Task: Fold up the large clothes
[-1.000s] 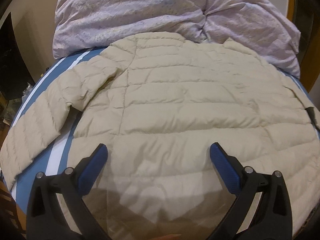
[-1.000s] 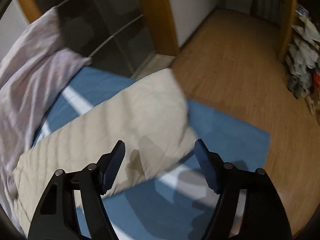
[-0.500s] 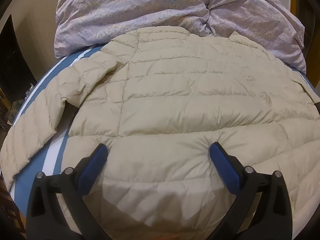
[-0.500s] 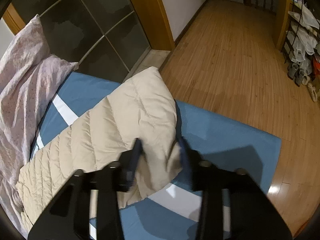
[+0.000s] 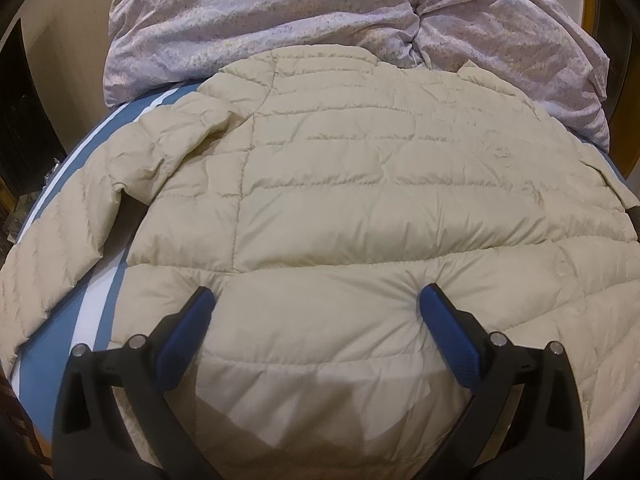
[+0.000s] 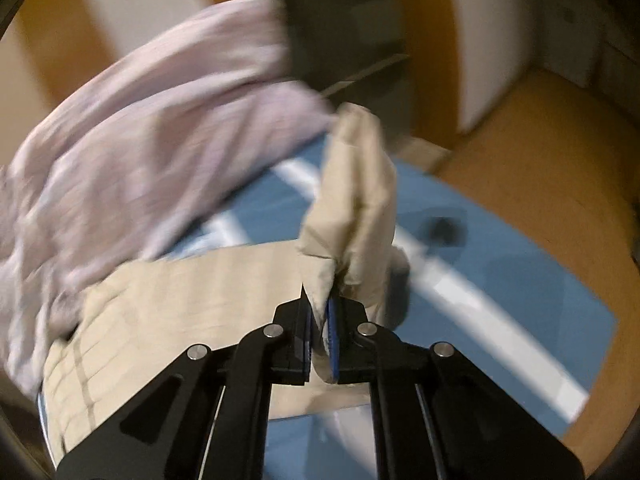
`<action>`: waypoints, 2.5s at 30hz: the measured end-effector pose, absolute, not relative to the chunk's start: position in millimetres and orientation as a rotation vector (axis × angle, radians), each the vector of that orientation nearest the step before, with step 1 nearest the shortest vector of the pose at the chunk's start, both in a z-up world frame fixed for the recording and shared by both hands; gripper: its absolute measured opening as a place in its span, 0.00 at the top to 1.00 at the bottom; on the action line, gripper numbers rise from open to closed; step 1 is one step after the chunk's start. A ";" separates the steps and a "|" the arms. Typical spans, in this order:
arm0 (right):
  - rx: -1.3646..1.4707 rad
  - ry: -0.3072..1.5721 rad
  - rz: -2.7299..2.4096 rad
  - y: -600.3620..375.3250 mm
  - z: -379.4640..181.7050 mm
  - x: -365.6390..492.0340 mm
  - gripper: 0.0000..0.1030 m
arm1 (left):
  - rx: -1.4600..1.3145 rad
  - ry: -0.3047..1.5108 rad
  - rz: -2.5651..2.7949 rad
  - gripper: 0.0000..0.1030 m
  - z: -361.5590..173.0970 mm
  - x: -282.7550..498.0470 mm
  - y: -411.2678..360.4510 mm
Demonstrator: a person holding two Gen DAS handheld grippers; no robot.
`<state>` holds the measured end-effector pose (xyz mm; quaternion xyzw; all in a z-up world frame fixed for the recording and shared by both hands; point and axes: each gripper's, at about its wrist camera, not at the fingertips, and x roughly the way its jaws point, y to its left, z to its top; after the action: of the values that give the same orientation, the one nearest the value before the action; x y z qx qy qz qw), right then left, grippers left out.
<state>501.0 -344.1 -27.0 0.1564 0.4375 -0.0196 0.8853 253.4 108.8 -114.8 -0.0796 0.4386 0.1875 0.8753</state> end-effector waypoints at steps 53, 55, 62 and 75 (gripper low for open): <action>-0.118 1.073 0.374 -23.6 -96.2 434.7 0.23 | -0.252 0.870 0.362 0.02 -102.8 240.6 123.6; -0.142 1.070 0.364 -17.6 -98.9 430.7 0.20 | -0.277 0.841 0.365 0.02 -94.9 232.8 131.3; -0.186 1.085 0.333 -4.3 -107.4 422.6 0.06 | -0.245 0.785 0.497 0.02 -66.2 193.6 173.2; -0.208 1.077 0.322 0.0 -116.4 423.0 0.01 | -0.408 0.810 0.716 0.02 -58.1 105.2 278.1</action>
<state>423.0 0.0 -116.4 -0.0986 0.5096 0.1523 0.8411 105.2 278.1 -58.1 -0.1927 0.3830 0.3383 0.8377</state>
